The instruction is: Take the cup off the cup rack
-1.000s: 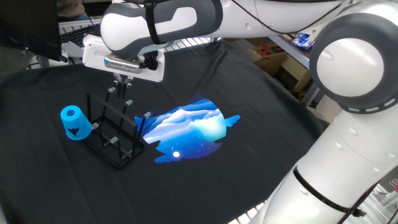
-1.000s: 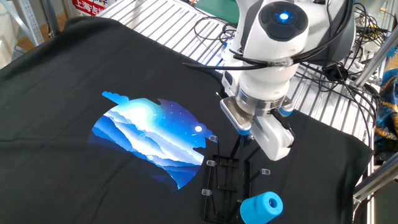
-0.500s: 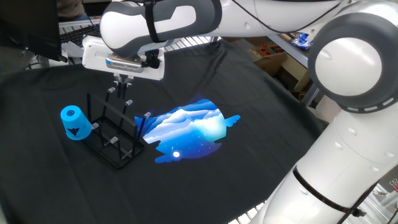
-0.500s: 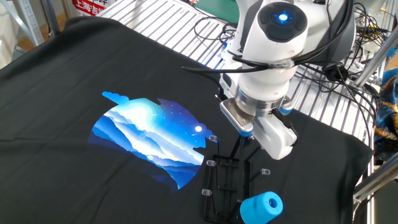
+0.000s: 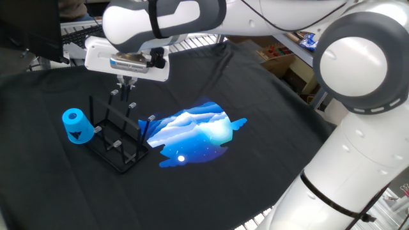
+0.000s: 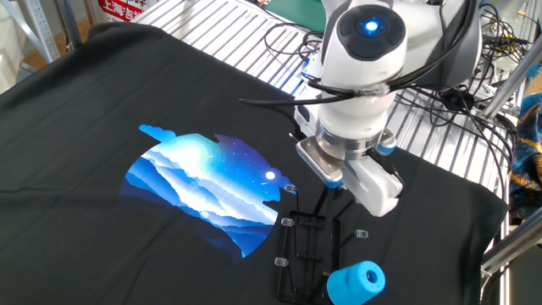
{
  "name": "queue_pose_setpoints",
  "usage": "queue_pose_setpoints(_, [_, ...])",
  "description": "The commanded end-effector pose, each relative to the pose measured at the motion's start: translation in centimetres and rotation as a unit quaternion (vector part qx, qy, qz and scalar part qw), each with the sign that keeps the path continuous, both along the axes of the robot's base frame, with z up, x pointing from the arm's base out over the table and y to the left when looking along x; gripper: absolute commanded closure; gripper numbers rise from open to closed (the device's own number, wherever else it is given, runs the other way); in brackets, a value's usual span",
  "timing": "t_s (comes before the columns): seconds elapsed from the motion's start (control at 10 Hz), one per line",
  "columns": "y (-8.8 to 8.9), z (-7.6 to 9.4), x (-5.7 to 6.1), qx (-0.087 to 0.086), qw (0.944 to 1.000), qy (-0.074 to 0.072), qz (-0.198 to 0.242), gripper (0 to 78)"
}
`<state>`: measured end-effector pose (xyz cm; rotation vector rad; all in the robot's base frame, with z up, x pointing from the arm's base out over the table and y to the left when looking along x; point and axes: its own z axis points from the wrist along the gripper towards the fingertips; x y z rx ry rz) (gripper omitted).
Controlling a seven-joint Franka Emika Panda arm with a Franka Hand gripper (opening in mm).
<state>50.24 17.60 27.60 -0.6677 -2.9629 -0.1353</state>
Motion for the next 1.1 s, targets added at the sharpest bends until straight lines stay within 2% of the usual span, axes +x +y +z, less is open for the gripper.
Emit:
queue_pose_setpoints(0.1, [1.6,-0.6,0.7,0.001,0.9998,0.003,-0.021,77.6])
queue_pose_setpoints(0.3, [3.2,-1.5,1.7,-0.003,0.9992,0.008,-0.039,77.6])
queue_pose_setpoints(0.4, [3.3,-1.5,1.8,-0.003,0.9992,0.008,-0.04,77.6])
queue_pose_setpoints(0.7, [5.5,-3.1,3.0,-0.006,0.9972,0.01,-0.074,77.6])
queue_pose_setpoints(1.1, [6.5,-4.0,3.8,-0.002,0.9959,0.012,-0.09,77.6])
